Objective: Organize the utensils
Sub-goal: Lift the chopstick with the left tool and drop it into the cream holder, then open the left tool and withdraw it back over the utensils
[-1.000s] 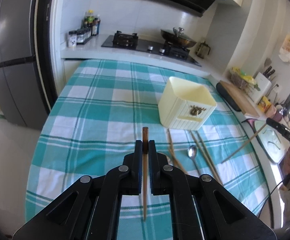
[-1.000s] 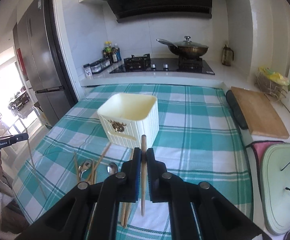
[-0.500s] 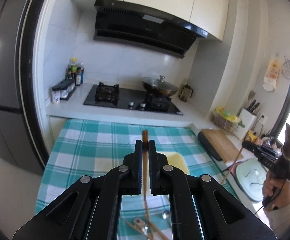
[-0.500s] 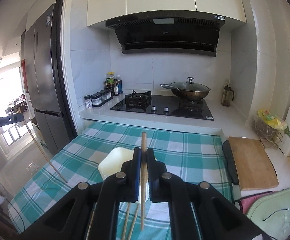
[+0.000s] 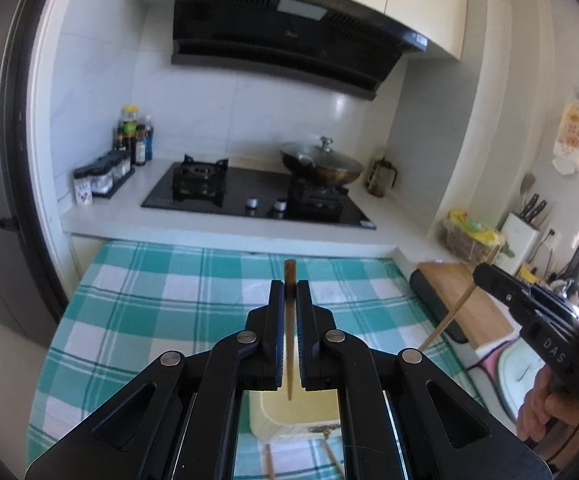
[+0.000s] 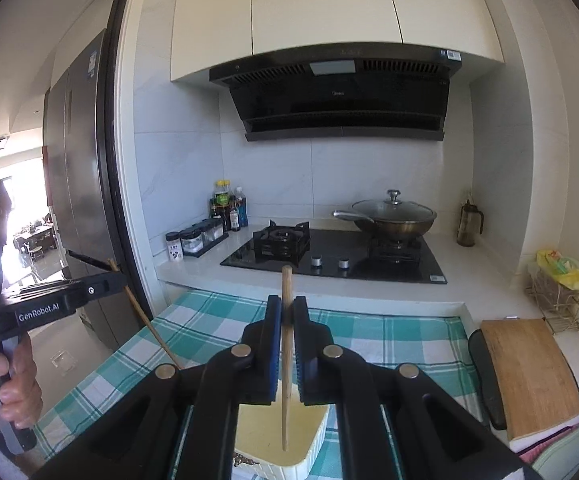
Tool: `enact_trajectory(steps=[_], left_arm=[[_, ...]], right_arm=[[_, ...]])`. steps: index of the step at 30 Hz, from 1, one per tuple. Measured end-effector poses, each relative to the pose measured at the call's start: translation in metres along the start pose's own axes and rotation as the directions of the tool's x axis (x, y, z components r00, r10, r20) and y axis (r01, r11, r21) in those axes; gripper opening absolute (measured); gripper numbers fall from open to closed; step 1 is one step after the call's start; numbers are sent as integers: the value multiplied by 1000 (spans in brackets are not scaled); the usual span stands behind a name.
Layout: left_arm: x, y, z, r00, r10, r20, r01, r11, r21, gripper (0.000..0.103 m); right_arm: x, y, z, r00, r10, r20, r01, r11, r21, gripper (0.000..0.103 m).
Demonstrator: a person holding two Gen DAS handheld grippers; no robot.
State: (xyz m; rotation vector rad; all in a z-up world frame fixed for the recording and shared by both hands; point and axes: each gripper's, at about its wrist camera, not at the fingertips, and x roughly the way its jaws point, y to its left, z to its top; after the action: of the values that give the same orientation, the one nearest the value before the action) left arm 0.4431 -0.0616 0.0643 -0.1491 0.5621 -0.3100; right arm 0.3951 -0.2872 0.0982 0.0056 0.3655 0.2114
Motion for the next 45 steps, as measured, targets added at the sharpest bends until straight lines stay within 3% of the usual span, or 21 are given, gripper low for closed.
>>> enact_trajectory(steps=[4,10,12,13,14,16,18,20,22,25,28,32,34,36,40,45], left_arm=[[45,7,-26,990,9,-140,-8,1000,4,3],[75,13,-46,968,33,-247,-33,999,4,6],[67,16,-45,971,33,-237,-39,999,-19,21],[61,19,-43,974,27,-225,-34,999,-27,36],[52,22,-40,978,28,-205,-35,999,-27,47],[28,27,-39,984,49,-172,-51,999,-6,53],[-1,35,-47,983,54,-177,-51,998,22,60],[-27,45,-67,977,58,-204,-50,998,42,73],[-47,57,-98,967,73,-242,-61,997,53,79],[-63,77,-170,938,114,-328,-105,993,45,81],[-63,91,-236,904,179,-388,-192,981,5,81],[-57,95,-295,876,249,-414,-293,955,-46,81],[-57,91,-307,876,239,-418,-297,952,-78,81],[-61,85,-315,888,207,-410,-272,956,-107,81],[-65,70,-321,896,207,-393,-264,960,-95,81],[-70,47,-321,916,141,-375,-189,978,-94,81]], right_arm=[[49,-8,-32,992,3,-123,-2,1000,11,6],[102,-13,-67,952,35,-305,-22,999,47,7],[110,-15,-71,944,47,-328,-27,997,66,8],[110,-15,-71,944,47,-327,-25,997,70,15],[106,-16,-69,948,47,-314,-24,997,76,28],[88,-19,-62,965,39,-258,-17,996,87,53],[60,-21,-56,979,29,-200,-11,996,90,56],[34,-24,-59,980,31,-197,-16,997,77,56],[8,-27,-73,978,18,-209,-7,999,51,56],[-33,-33,-121,968,-23,-251,26,1000,6,56],[-65,-35,-194,949,-103,-299,95,995,-42,56],[-88,-36,-284,901,-182,-395,187,982,-28,56],[-94,-37,-313,879,-217,-424,232,973,-18,56],[-97,-39,-327,868,-225,-442,254,967,6,56],[-101,-41,-337,871,-209,-445,261,963,60,56],[-98,-40,-340,868,-203,-453,262,962,73,56]])
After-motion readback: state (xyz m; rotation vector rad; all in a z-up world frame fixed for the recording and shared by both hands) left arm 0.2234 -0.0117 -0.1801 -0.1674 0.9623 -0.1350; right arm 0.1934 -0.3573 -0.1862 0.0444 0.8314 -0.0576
